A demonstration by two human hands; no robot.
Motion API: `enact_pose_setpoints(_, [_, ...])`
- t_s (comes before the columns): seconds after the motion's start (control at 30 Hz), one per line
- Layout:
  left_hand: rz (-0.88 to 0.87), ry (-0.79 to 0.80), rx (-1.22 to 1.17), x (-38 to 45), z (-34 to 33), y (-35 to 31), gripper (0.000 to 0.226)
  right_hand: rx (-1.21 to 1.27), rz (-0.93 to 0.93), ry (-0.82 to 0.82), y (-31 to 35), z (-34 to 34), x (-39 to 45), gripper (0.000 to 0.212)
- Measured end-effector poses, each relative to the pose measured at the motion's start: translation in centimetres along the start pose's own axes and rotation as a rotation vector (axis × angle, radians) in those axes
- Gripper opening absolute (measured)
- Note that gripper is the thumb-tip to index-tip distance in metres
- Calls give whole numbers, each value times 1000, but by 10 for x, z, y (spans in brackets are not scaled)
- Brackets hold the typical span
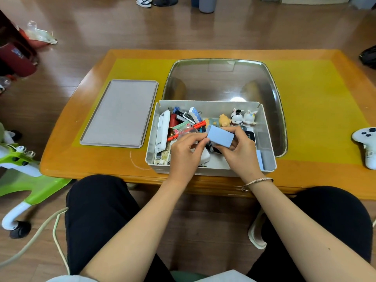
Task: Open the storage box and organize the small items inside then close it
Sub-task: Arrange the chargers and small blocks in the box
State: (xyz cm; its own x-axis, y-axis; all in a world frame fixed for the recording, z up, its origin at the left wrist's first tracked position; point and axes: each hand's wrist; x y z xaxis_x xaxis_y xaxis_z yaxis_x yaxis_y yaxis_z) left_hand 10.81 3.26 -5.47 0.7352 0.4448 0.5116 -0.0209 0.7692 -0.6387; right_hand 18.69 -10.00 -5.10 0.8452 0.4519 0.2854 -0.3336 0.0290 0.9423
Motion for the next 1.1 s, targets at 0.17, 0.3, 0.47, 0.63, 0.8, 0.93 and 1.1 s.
enact_pose_setpoints(0.17, [216,286,-211,8,6,-3,36,-74,89,9,-1,5,3,45])
enact_pose_setpoints(0.3, [190,273,-186,8,8,-4,52,96,-45,26,5,5,0,54])
enact_pose_setpoints(0.47, [181,161,-182,7,9,-5,49,353,-211,46,16,10,3,44])
enact_pose_setpoints(0.63, [93,154,-163,3,3,-3,44,389,-310,16,27,6,11,26])
enact_pose_setpoints(0.8, [34,280,-153,4,3,-1,59,404,-407,72,33,13,18,29])
enact_pose_setpoints(0.93, [-13,519,-125,13,2,-1,92,213,-396,133,36,26,22,41])
enact_pose_setpoints(1.1, [-154,604,17,23,-7,-4,76,115,-384,172,35,36,20,39])
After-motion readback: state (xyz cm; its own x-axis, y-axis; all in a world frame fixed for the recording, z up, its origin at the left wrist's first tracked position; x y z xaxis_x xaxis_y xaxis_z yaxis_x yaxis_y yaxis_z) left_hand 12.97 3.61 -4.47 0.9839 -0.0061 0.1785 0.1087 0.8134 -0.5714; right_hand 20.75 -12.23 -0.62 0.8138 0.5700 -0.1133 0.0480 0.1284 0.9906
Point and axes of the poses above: each hand's wrist, its own x-axis towards the middle knuckle, its own z-axis out of the back of the hand, y = z × x, and after that the axes turned 12 degrees about x, right-handed
